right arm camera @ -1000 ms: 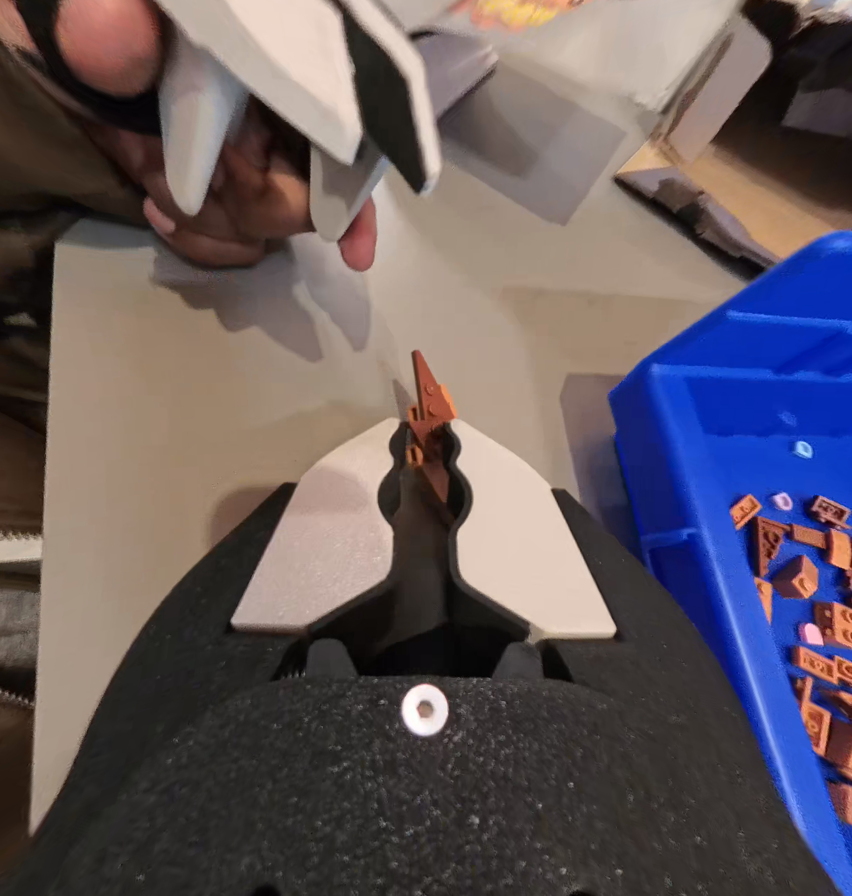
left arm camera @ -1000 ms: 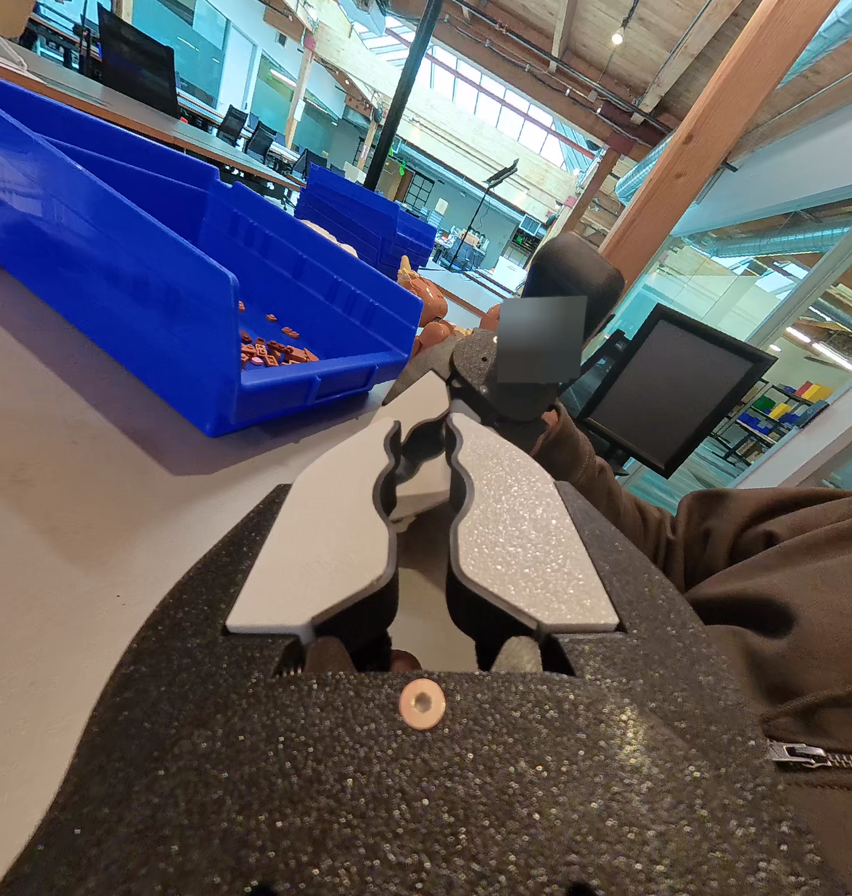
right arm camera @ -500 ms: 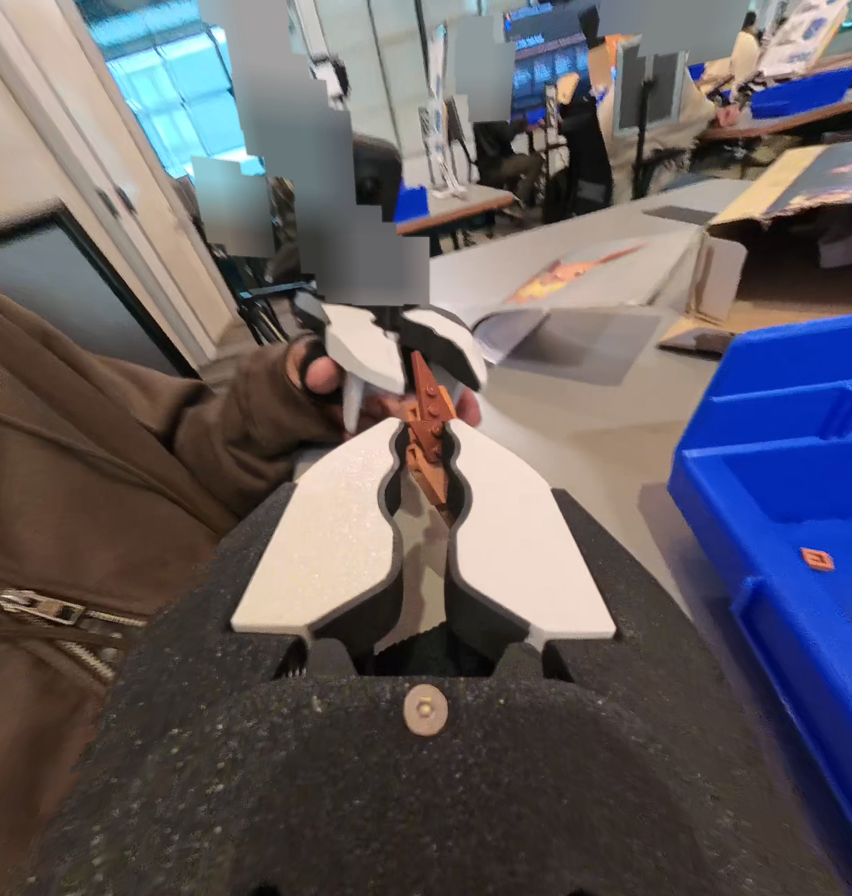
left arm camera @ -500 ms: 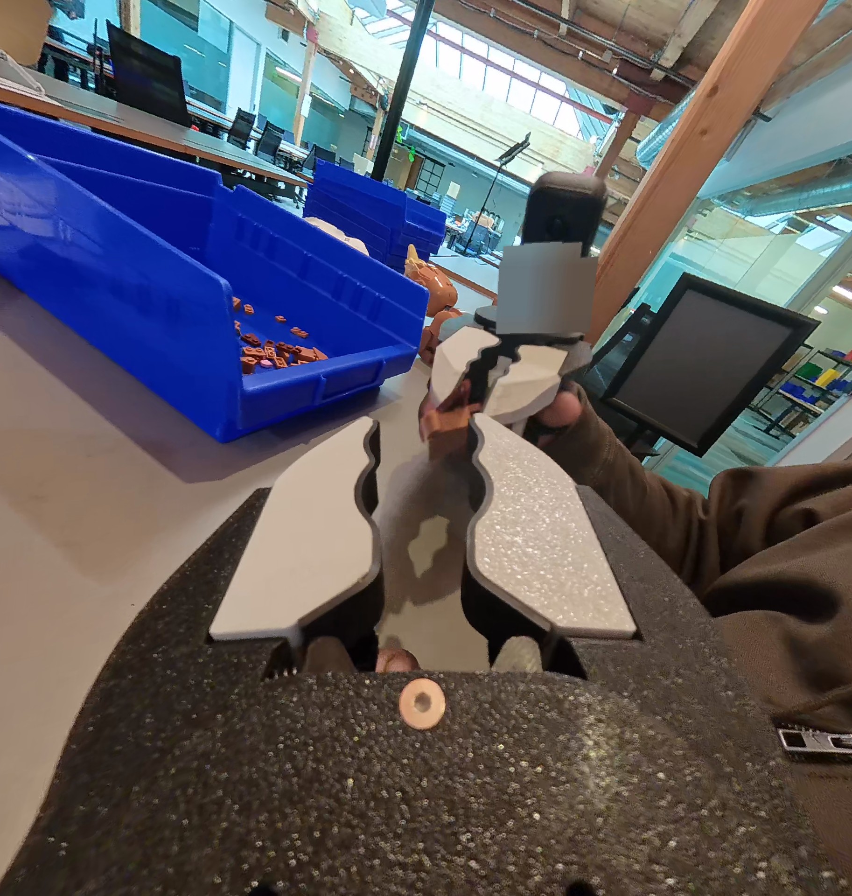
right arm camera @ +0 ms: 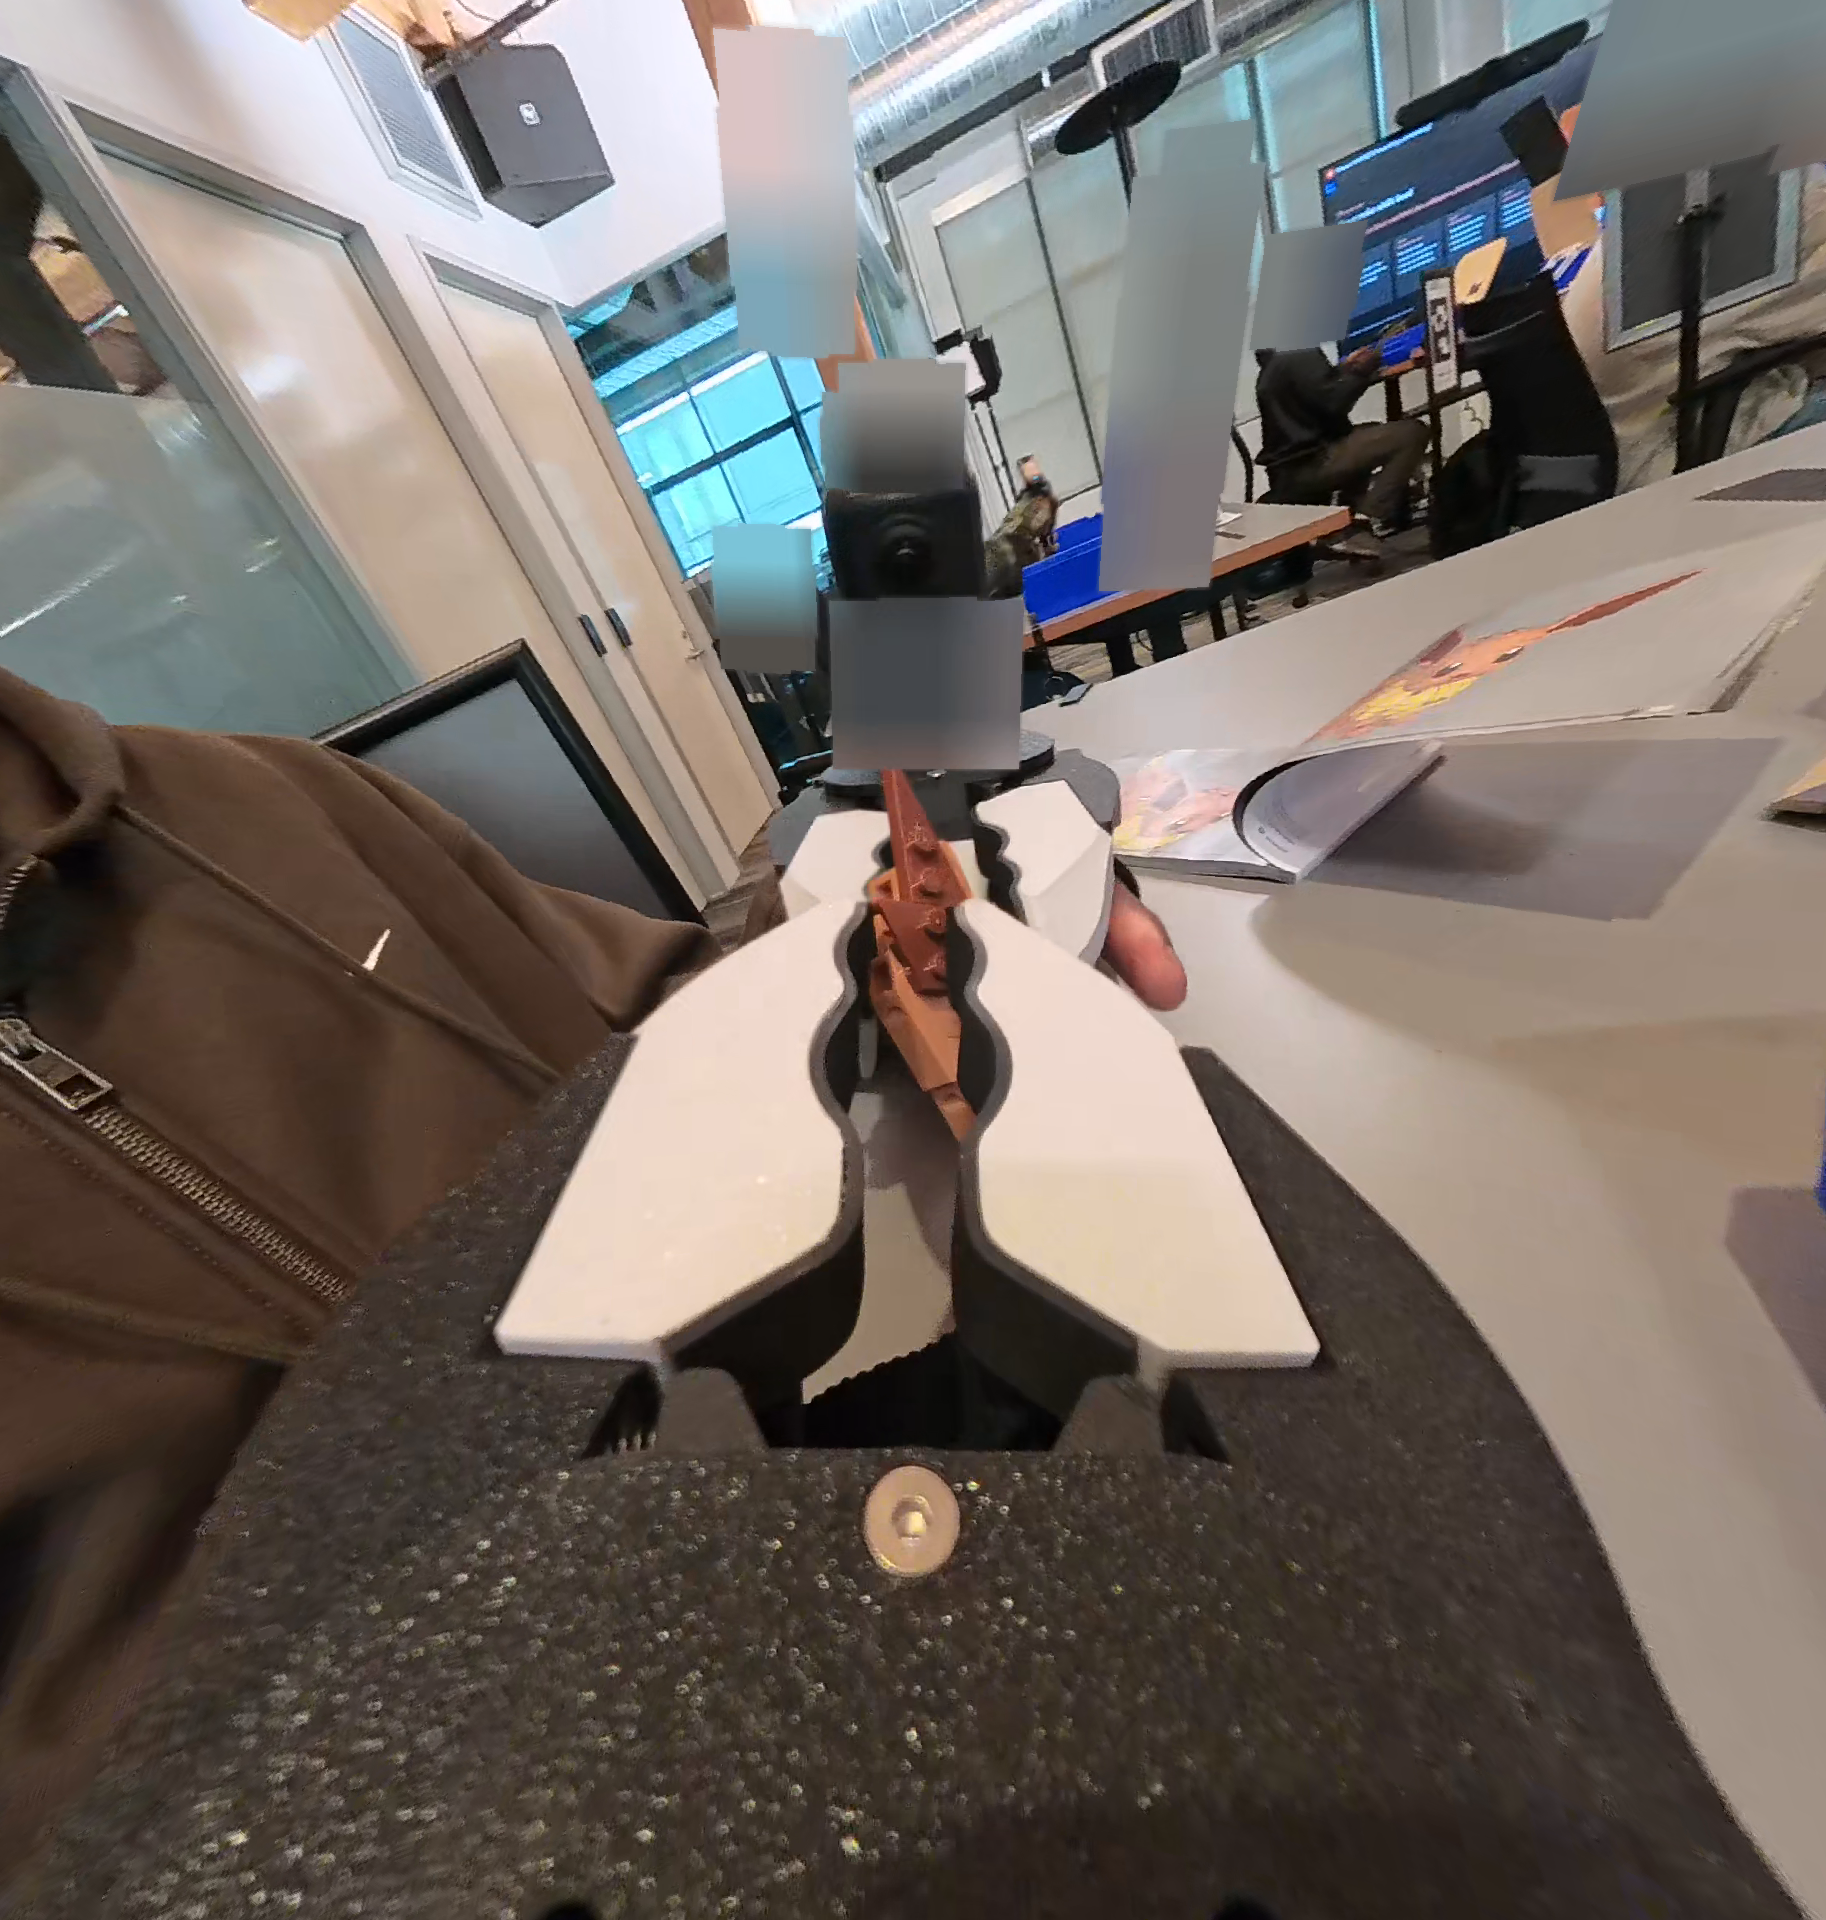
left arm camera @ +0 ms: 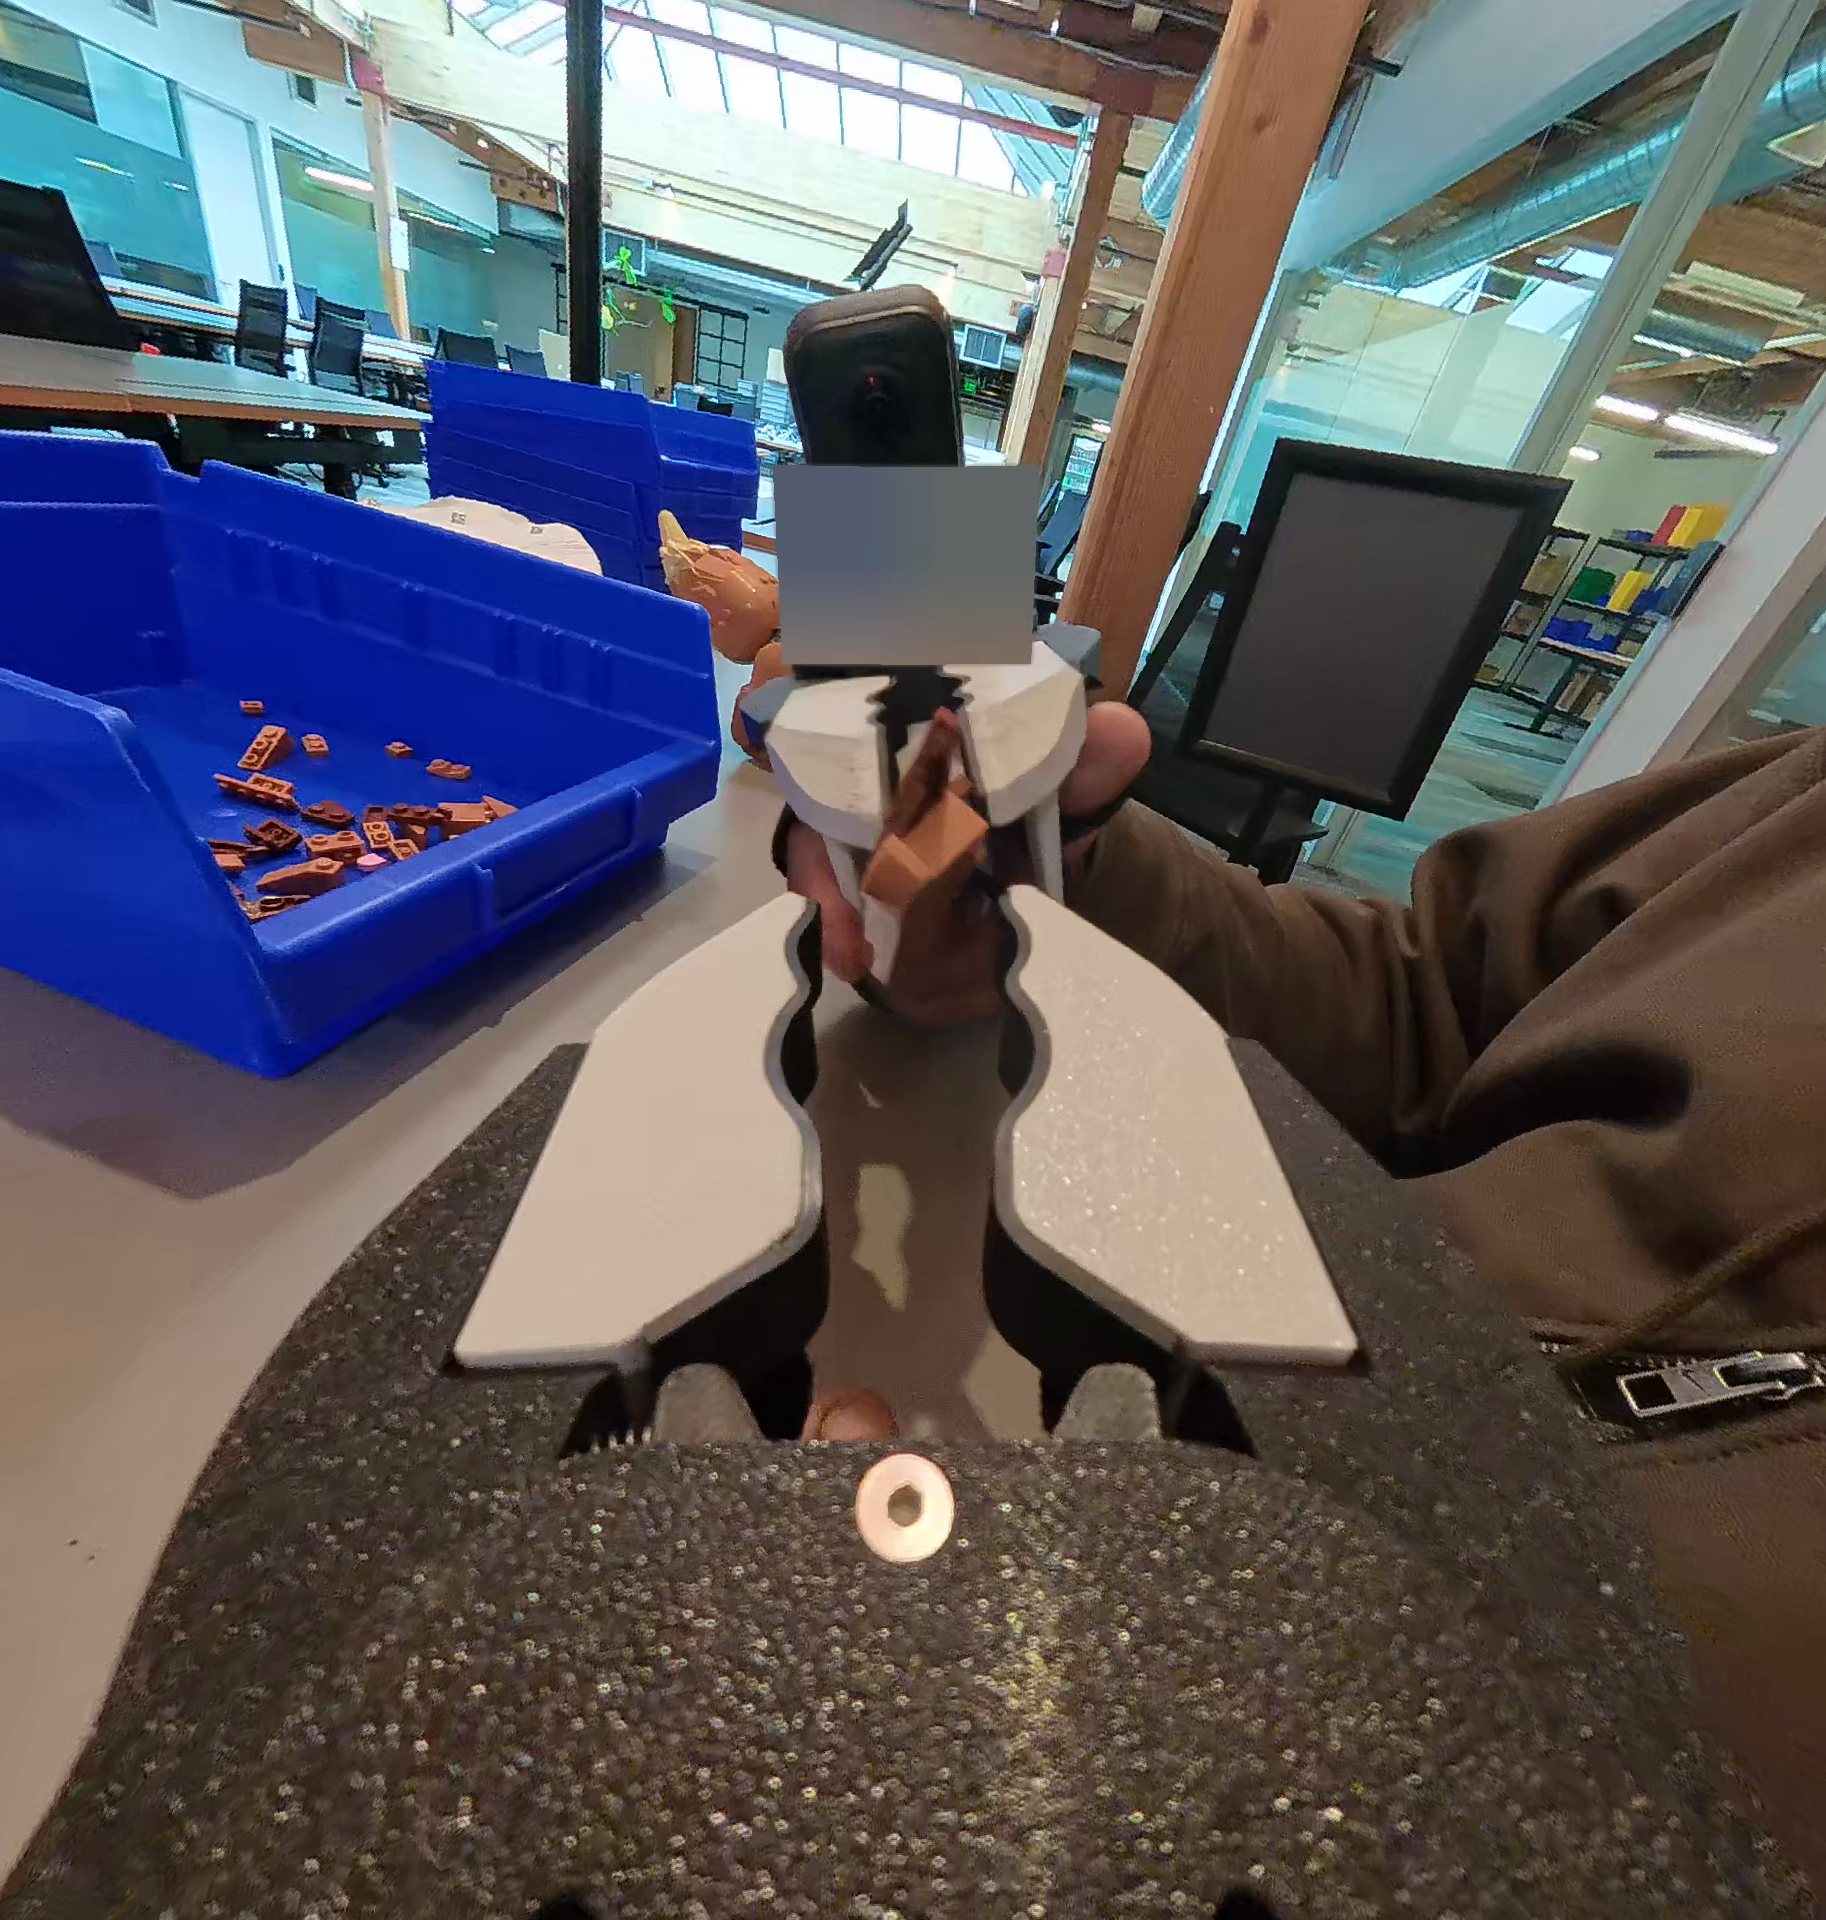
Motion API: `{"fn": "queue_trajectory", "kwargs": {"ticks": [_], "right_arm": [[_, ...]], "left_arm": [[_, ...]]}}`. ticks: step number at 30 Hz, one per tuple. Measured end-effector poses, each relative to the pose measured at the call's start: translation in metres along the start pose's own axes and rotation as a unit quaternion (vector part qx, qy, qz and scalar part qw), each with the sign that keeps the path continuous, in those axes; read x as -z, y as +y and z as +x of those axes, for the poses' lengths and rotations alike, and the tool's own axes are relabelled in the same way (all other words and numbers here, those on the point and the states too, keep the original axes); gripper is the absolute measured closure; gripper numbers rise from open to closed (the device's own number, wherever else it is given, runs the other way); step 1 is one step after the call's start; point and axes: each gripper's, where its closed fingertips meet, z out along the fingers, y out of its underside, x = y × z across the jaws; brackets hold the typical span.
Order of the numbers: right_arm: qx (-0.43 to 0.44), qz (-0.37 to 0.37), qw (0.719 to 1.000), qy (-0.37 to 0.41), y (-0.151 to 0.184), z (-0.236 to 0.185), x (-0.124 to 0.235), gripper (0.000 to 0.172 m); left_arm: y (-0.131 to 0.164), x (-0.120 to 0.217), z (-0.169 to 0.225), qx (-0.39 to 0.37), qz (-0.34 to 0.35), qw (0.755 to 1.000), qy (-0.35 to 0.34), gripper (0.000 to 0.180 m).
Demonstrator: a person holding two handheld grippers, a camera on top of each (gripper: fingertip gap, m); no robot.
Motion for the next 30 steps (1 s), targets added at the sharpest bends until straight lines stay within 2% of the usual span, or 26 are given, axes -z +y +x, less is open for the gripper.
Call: {"fn": "queue_trajectory", "kwargs": {"ticks": [3,6,10,15,17,19,30], "right_arm": [[0.006,-0.010,1.000,0.017,0.004,0.005,-0.007,0.160],[0.016,-0.006,0.997,0.069,0.001,0.021,-0.001,0.167],[0.077,-0.018,0.987,0.139,-0.001,0.035,0.009,0.164],[0.131,-0.043,0.986,0.094,0.007,0.014,-0.002,0.151],[0.146,-0.072,0.983,0.080,0.018,0.009,-0.007,0.150],[0.153,-0.100,0.980,0.079,0.028,0.010,-0.010,0.156],[0.096,-0.095,0.989,0.053,0.028,0.009,-0.008,0.160]], "left_arm": [[0.000,0.000,0.000,-0.007,0.001,1.000,-0.004,0.162],[0.001,0.004,-0.014,-0.030,-0.010,0.998,-0.055,0.168],[0.006,0.007,-0.022,-0.052,-0.038,0.994,-0.087,0.169],[0.023,0.000,-0.015,-0.089,-0.101,0.988,-0.076,0.169],[0.029,-0.002,-0.011,-0.105,-0.123,0.985,-0.066,0.169],[0.033,-0.004,-0.007,-0.116,-0.135,0.982,-0.055,0.169],[0.034,-0.005,-0.010,-0.175,-0.145,0.971,-0.079,0.169]]}}
